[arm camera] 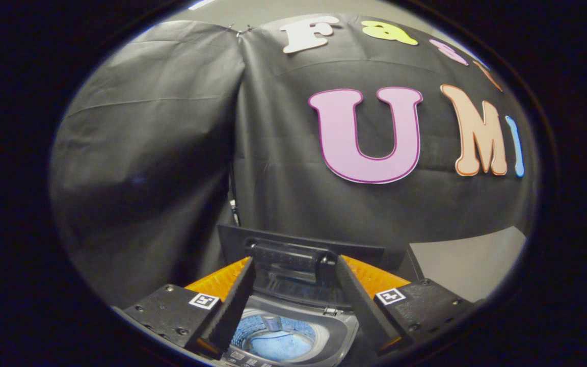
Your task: Put the clothes into the washing machine and then close the washing machine lid.
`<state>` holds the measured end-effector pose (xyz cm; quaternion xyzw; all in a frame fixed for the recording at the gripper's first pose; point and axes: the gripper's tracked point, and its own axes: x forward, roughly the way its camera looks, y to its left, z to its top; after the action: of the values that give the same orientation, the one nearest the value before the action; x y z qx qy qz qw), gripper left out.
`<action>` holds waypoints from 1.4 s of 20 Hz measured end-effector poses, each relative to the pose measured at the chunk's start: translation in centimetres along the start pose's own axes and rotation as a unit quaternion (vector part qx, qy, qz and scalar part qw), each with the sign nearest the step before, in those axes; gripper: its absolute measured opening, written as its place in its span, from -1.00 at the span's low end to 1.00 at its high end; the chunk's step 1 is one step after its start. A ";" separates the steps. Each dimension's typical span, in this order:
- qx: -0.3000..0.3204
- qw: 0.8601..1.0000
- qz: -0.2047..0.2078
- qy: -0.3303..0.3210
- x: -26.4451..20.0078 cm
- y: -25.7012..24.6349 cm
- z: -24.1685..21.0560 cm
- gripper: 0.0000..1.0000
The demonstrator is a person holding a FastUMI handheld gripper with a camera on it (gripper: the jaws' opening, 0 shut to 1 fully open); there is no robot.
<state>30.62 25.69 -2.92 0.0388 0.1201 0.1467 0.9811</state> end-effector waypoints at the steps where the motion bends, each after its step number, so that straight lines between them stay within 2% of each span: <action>1: 0.008 1.000 -0.011 0.000 1.1 -0.4 0.3 0.92; 5: 0.012 0.997 -0.071 -0.026 5.7 -3.6 2.5 0.92; 8: -0.035 0.989 -0.127 -0.066 8.3 -6.2 5.2 0.92; 12: -0.092 0.979 -0.159 -0.092 11.8 -7.0 7.4 0.92; 18: -0.087 0.983 -0.155 -0.051 16.2 -6.7 4.2 0.91; 24: -0.093 0.985 -0.142 0.007 17.6 -6.4 -0.1 0.93; 28: -0.037 0.991 -0.126 0.034 17.9 -6.2 -1.6 0.89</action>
<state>48.56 25.19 -9.19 -0.0179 0.1514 0.0279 0.9879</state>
